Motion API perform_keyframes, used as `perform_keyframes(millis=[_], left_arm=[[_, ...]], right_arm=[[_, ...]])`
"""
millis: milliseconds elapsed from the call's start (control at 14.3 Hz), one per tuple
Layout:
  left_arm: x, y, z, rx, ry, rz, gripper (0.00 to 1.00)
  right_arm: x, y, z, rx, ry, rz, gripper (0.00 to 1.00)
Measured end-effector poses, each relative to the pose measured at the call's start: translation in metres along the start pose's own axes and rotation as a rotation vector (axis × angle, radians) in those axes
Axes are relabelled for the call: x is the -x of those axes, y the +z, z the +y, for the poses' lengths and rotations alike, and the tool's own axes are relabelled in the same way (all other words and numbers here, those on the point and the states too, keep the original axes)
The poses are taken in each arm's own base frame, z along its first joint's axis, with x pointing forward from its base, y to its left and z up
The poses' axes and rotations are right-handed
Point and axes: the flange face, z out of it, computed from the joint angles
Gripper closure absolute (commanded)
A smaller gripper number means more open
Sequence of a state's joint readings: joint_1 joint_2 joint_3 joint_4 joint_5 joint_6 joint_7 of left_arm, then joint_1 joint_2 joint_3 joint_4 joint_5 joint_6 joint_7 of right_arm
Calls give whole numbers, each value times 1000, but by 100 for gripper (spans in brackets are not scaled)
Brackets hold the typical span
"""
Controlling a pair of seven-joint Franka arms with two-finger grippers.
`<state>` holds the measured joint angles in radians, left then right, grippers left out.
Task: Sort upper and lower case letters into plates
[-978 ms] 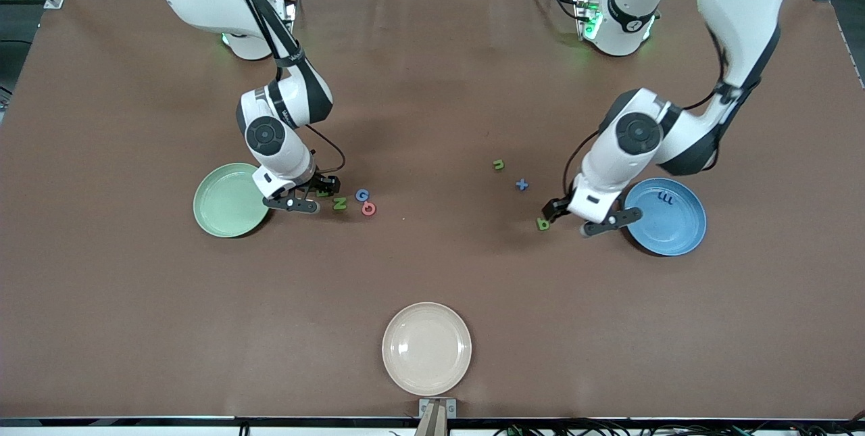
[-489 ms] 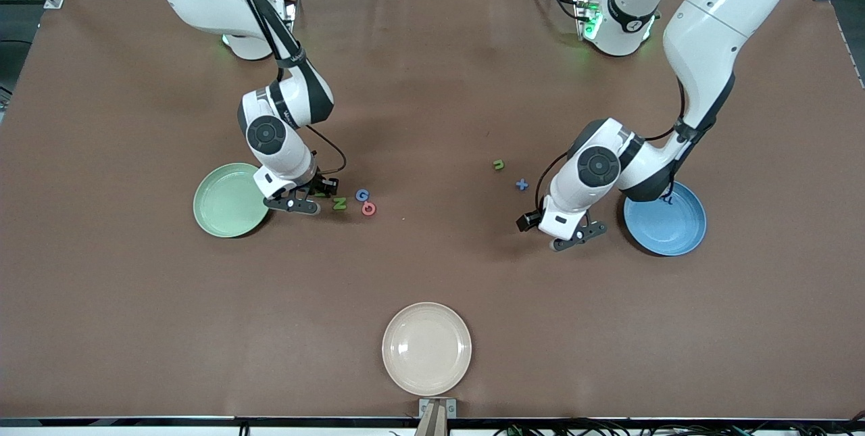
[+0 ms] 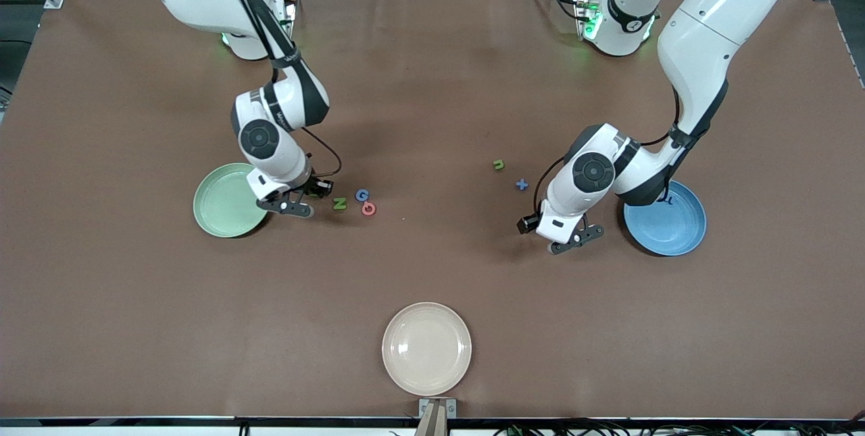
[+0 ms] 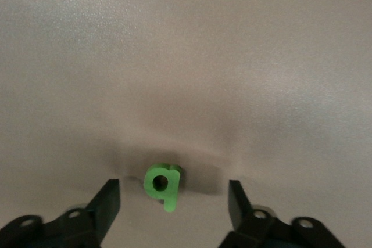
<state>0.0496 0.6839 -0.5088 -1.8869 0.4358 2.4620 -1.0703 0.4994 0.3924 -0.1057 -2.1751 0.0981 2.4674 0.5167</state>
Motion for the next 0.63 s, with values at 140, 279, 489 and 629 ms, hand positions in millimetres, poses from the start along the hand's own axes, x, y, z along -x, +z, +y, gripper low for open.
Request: perform_keyframes(millis=[140,279,489,629], left_arm=[[1,4,-1,-10,17,7,34],[1,6,-1,-14,25,9,44],[0,5,-1,-14,26,12,62],[-2,3,0,-14,24,15,75]], right_arm=[[-21,-36,24,-12,-23,-13,100],[-38,-63,63,-30,-52,-13,99],[-57,-67,124,-41,-94,-22,99],[-60,-54,157,-43,-111,-40,98]])
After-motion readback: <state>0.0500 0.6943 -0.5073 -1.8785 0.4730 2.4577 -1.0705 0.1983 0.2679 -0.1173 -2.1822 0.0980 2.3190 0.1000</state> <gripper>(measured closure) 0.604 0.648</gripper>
